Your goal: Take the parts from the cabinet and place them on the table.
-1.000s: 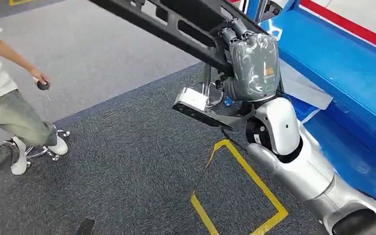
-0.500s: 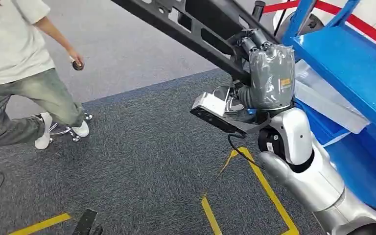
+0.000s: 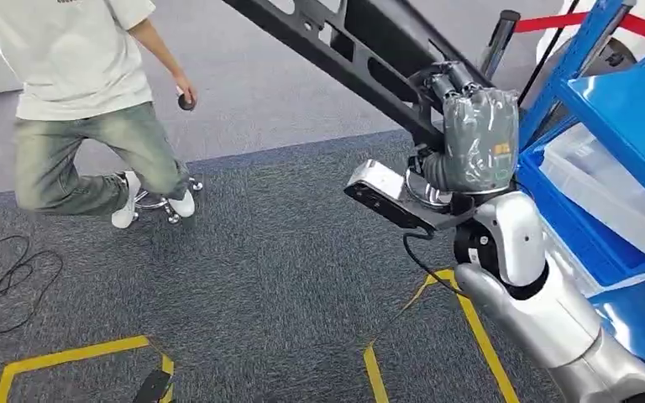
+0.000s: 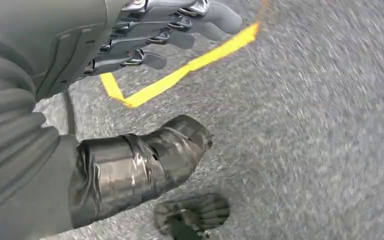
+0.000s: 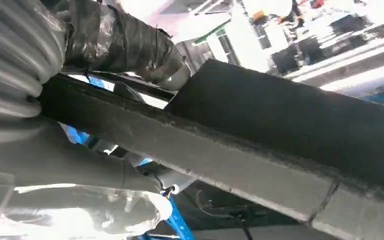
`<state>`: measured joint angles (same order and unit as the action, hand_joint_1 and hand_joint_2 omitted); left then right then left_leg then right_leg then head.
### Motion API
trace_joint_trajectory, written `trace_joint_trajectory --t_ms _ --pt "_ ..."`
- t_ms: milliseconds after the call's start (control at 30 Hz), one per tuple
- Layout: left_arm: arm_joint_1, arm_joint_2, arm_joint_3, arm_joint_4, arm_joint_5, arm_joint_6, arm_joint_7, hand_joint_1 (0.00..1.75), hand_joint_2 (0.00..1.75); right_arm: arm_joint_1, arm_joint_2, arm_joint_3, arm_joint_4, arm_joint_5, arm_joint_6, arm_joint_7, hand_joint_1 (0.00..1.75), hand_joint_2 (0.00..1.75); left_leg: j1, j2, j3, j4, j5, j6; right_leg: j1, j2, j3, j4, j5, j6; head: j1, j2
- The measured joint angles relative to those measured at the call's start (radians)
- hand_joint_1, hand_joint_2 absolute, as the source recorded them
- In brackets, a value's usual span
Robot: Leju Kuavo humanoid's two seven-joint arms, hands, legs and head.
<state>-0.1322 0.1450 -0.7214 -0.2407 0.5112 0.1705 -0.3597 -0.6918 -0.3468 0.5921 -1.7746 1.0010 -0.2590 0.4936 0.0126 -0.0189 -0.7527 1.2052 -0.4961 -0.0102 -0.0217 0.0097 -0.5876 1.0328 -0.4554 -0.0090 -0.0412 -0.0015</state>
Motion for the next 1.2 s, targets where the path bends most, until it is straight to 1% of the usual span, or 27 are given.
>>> trace_joint_trajectory --t_ms 67,100,133,167,200,233,267,367,400,433,467,500,567,600,633,667,700,733,767,800,900,967,1033,1100,1133,1167,1200 --pt "-0.003 -0.001 -0.001 0.0 -0.005 -0.001 0.0 0.0 1.75 0.006 -0.001 0.0 0.0 0.0 0.0 0.0 1.75 1.75 0.002 0.011 -0.064 0.124 -0.038 -0.005 0.002 -0.028 0.0 0.0 -0.002 -0.003 0.0 0.0" --pt "-0.002 -0.002 -0.002 0.0 -0.006 -0.002 0.001 0.0 1.75 0.011 -0.001 0.0 0.0 0.0 0.0 0.0 1.75 1.75 0.003 0.013 -0.064 0.124 -0.025 -0.005 0.002 -0.041 0.001 0.0 -0.003 -0.003 0.0 0.0" --pt "-0.002 -0.002 -0.002 0.0 -0.006 -0.002 0.001 0.0 1.75 0.012 -0.001 0.0 0.0 0.0 0.0 0.0 1.75 1.75 0.004 0.015 -0.042 0.081 0.004 -0.004 0.003 -0.052 0.001 0.001 -0.005 -0.002 0.0 0.0" --pt "-0.002 -0.001 -0.002 0.0 -0.006 -0.002 0.001 0.0 1.75 0.012 -0.001 0.0 0.0 0.0 0.0 0.0 1.75 1.75 0.004 0.019 0.0 0.004 0.041 -0.001 0.003 -0.063 0.003 0.001 -0.007 0.0 -0.001 0.0" --pt "-0.004 -0.001 -0.002 0.0 -0.008 -0.005 0.001 0.0 1.75 0.012 -0.002 -0.001 0.0 0.0 0.0 0.0 1.75 1.75 0.003 0.032 0.057 -0.096 0.081 0.003 0.003 -0.066 0.008 0.001 -0.01 0.004 0.0 0.0" --pt "-0.005 0.0 -0.002 0.0 -0.009 -0.014 0.002 0.0 1.75 0.011 -0.002 -0.002 0.0 0.0 -0.001 0.0 1.75 1.75 0.001 0.044 0.091 -0.165 0.078 0.007 0.003 -0.073 0.01 0.001 -0.013 0.009 0.0 0.0" --pt "-0.006 0.0 -0.003 0.0 -0.009 -0.023 0.003 0.0 1.75 0.01 -0.003 -0.004 0.0 -0.002 -0.006 0.0 1.75 1.75 -0.009 0.041 0.104 -0.176 0.076 0.011 0.01 -0.08 0.007 0.003 -0.016 0.015 -0.001 0.0" --pt "0.0 0.003 -0.003 0.0 -0.008 -0.05 0.008 0.0 1.75 0.015 -0.003 -0.01 0.0 -0.022 -0.038 0.0 1.75 1.75 -0.012 0.029 0.099 -0.175 0.075 0.025 0.011 -0.091 0.015 -0.008 -0.013 0.028 0.001 0.0" --pt "0.0 0.004 -0.003 0.0 -0.007 -0.055 0.009 0.0 1.75 0.014 -0.003 -0.011 0.0 -0.024 -0.047 0.0 1.75 1.75 -0.004 0.028 0.109 -0.19 0.081 0.035 0.012 -0.093 0.014 -0.006 -0.019 0.035 0.001 0.0" --pt "0.001 0.004 -0.004 0.0 -0.007 -0.058 0.01 0.0 1.75 0.015 -0.003 -0.014 0.0 -0.03 -0.049 -0.001 1.75 1.75 -0.003 0.026 0.116 -0.197 0.083 0.038 0.006 -0.062 0.01 0.013 -0.034 0.037 0.003 0.0" --pt "-0.001 0.004 -0.004 0.0 -0.007 -0.063 0.01 0.0 1.75 0.015 -0.003 -0.016 0.0 -0.032 -0.05 -0.002 1.75 1.75 -0.003 0.026 0.118 -0.198 0.082 0.046 0.005 -0.037 -0.012 0.063 -0.066 0.036 0.005 0.0" --pt "-0.004 0.004 -0.004 0.0 -0.007 -0.064 0.01 0.0 1.75 0.016 -0.003 -0.018 0.0 -0.033 -0.053 -0.004 1.75 1.75 -0.004 0.024 0.118 -0.198 0.081 0.051 0.005 -0.024 -0.048 0.137 -0.102 0.036 0.006 0.0" --pt "-0.005 0.004 -0.004 0.0 -0.007 -0.068 0.011 0.0 1.75 0.021 -0.003 -0.018 0.001 -0.034 -0.053 -0.006 1.75 1.75 -0.005 0.021 0.118 -0.197 0.079 0.053 0.006 -0.016 -0.092 0.221 -0.135 0.038 0.008 0.0" --pt "-0.005 0.004 -0.004 0.0 -0.007 -0.07 0.011 0.0 1.75 0.028 -0.003 -0.018 0.002 -0.034 -0.053 -0.009 1.75 1.75 -0.006 0.017 0.119 -0.197 0.076 0.056 0.005 -0.012 -0.128 0.283 -0.149 0.039 0.006 0.0" --pt "-0.004 0.004 -0.005 0.0 -0.007 -0.071 0.011 0.0 1.75 0.034 -0.003 -0.018 0.003 -0.034 -0.053 -0.011 1.75 1.75 -0.007 0.013 0.119 -0.195 0.075 0.058 0.005 -0.012 -0.143 0.299 -0.137 0.04 0.008 0.0" --pt "-0.004 0.005 -0.005 0.0 -0.007 -0.073 0.011 0.0 1.75 0.038 -0.004 -0.018 0.003 -0.034 -0.053 -0.011 1.75 1.75 -0.007 0.008 0.12 -0.193 0.071 0.058 0.005 -0.012 -0.133 0.266 -0.102 0.04 0.007 0.0" --pt "-0.004 0.005 -0.005 0.0 -0.007 -0.074 0.011 0.0 1.75 0.038 -0.004 -0.018 0.003 -0.034 -0.053 -0.011 1.75 1.75 -0.007 0.004 0.121 -0.188 0.068 0.056 0.003 -0.012 -0.106 0.2 -0.057 0.039 0.008 0.0" --pt "-0.004 0.004 -0.005 0.0 -0.007 -0.075 0.012 0.0 1.75 0.038 -0.004 -0.018 0.003 -0.034 -0.053 -0.011 1.75 1.75 -0.006 0.0 0.123 -0.183 0.063 0.053 0.002 -0.012 -0.067 0.113 -0.011 0.037 0.008 0.0" --pt "-0.004 0.005 -0.006 0.0 -0.008 -0.077 0.013 0.0 1.75 0.038 -0.004 -0.019 0.003 -0.034 -0.054 -0.011 1.75 1.75 -0.006 -0.004 0.124 -0.176 0.057 0.048 0.002 -0.01 -0.033 0.034 0.016 0.034 0.009 0.0" --pt "-0.005 0.005 -0.006 0.0 -0.008 -0.077 0.013 0.0 1.75 0.038 -0.004 -0.019 0.004 -0.034 -0.054 -0.011 1.75 1.75 -0.012 -0.008 0.117 -0.167 0.052 0.041 0.005 -0.004 -0.022 0.016 -0.004 0.033 0.009 0.0" --pt "-0.004 0.007 -0.008 0.0 -0.009 -0.082 0.013 0.0 1.75 0.041 -0.004 -0.019 0.003 -0.034 -0.054 -0.013 1.75 1.75 -0.008 -0.01 0.116 -0.17 0.053 0.028 0.011 -0.005 -0.02 0.016 -0.006 0.021 0.008 0.0" --pt "-0.004 0.011 -0.008 0.0 -0.009 -0.086 0.009 0.0 1.75 0.041 -0.004 -0.019 0.003 -0.035 -0.053 -0.013 1.75 1.75 -0.006 -0.001 0.112 -0.154 0.041 0.015 0.002 -0.006 -0.006 0.004 -0.002 0.009 0.008 0.0" --pt "-0.008 0.013 -0.009 0.0 -0.01 -0.087 0.006 0.0 1.75 0.04 -0.004 -0.019 0.003 -0.035 -0.053 -0.015 1.75 1.75 -0.003 0.007 0.061 -0.048 -0.004 0.004 0.002 -0.009 0.003 0.004 -0.009 -0.003 -0.001 0.0" --pt "-0.008 0.015 -0.01 0.0 -0.01 -0.089 0.006 0.0 1.75 0.041 -0.004 -0.019 0.003 -0.035 -0.052 -0.015 1.75 1.75 -0.001 0.011 -0.029 0.106 -0.052 -0.002 0.003 -0.01 0.014 0.004 -0.02 -0.006 -0.001 0.0" --pt "-0.006 0.015 -0.01 0.0 -0.01 -0.09 0.006 0.0 1.75 0.043 -0.004 -0.019 0.003 -0.035 -0.052 -0.015 1.75 1.75 -0.001 0.011 -0.057 0.143 -0.052 -0.003 0.003 -0.01 0.02 0.004 -0.025 -0.005 -0.001 0.0" --pt "-0.005 0.015 -0.01 0.0 -0.01 -0.091 0.006 0.0 1.75 0.044 -0.004 -0.019 0.003 -0.036 -0.052 -0.015 1.75 1.75 -0.001 0.012 -0.06 0.127 -0.025 -0.003 0.003 -0.01 0.028 0.004 -0.032 -0.004 -0.001 0.0" --pt "-0.005 0.015 -0.01 0.0 -0.01 -0.091 0.006 0.0 1.75 0.044 -0.004 -0.019 0.003 -0.036 -0.052 -0.015 1.75 1.75 -0.001 0.012 -0.041 0.073 0.018 0.0 0.003 -0.01 0.037 0.004 -0.039 -0.002 -0.001 0.0"
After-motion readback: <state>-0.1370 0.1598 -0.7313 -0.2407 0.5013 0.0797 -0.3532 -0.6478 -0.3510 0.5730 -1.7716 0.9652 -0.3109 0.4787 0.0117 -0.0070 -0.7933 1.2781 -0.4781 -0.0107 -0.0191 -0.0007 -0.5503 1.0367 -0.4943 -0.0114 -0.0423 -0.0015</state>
